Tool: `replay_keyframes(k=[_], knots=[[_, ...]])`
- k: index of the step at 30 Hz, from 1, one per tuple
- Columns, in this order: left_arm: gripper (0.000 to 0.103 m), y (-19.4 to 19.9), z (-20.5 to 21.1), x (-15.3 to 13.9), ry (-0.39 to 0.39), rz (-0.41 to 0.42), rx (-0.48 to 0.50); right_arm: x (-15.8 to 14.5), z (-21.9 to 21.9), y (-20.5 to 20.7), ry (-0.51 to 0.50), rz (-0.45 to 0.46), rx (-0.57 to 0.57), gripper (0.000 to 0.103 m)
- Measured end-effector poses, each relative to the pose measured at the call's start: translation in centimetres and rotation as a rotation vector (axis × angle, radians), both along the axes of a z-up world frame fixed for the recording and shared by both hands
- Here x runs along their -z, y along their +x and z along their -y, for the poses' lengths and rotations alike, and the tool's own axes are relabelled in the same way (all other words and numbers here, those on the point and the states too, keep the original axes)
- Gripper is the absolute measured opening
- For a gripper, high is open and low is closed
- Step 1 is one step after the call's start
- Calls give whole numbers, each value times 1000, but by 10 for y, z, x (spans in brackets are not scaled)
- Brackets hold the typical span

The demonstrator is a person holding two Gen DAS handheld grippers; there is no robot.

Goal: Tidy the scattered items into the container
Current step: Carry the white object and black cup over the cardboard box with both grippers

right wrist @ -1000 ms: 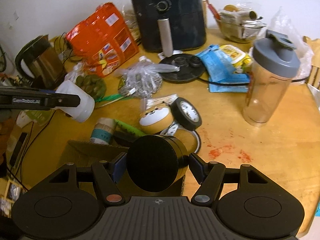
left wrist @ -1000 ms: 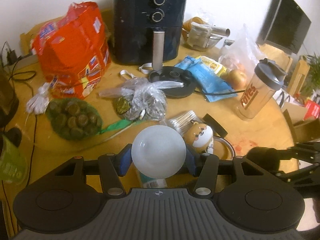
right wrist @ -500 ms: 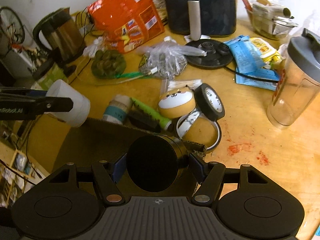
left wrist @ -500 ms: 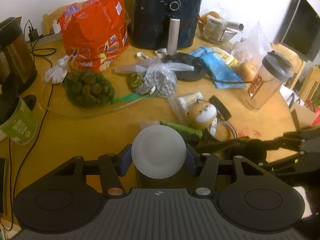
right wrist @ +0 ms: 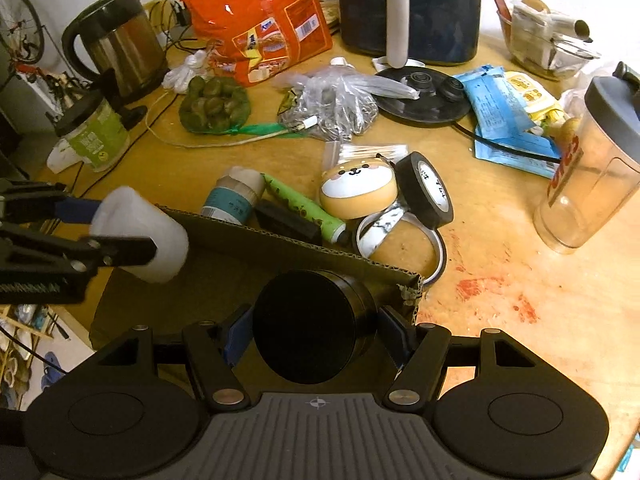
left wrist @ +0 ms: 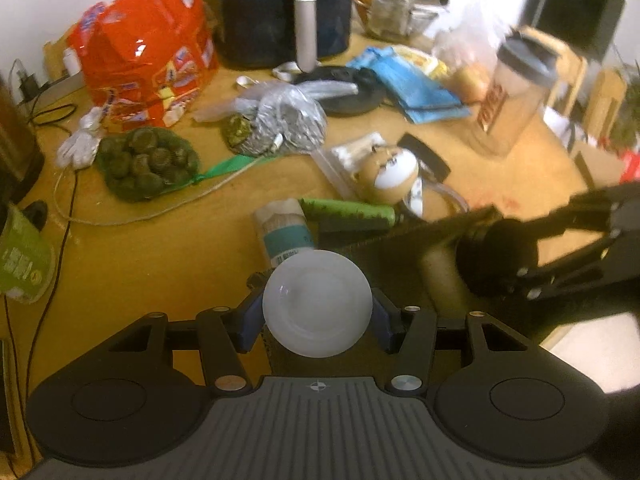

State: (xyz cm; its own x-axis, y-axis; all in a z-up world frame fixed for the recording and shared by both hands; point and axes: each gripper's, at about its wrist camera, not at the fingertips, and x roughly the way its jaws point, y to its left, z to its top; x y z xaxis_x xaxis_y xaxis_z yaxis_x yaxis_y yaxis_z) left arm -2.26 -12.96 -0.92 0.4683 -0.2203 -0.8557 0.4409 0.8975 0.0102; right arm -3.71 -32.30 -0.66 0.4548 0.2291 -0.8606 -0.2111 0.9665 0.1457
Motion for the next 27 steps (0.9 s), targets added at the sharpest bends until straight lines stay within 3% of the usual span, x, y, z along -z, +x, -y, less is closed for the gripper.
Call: replay_keyframes(k=[13,27], knots=[[53,2,10,21,89,29,156,10,-17,-3,-90,-17,64,69],[53,2,15,29,116,2,120,29,-28,7,-214,-45,-23,70]])
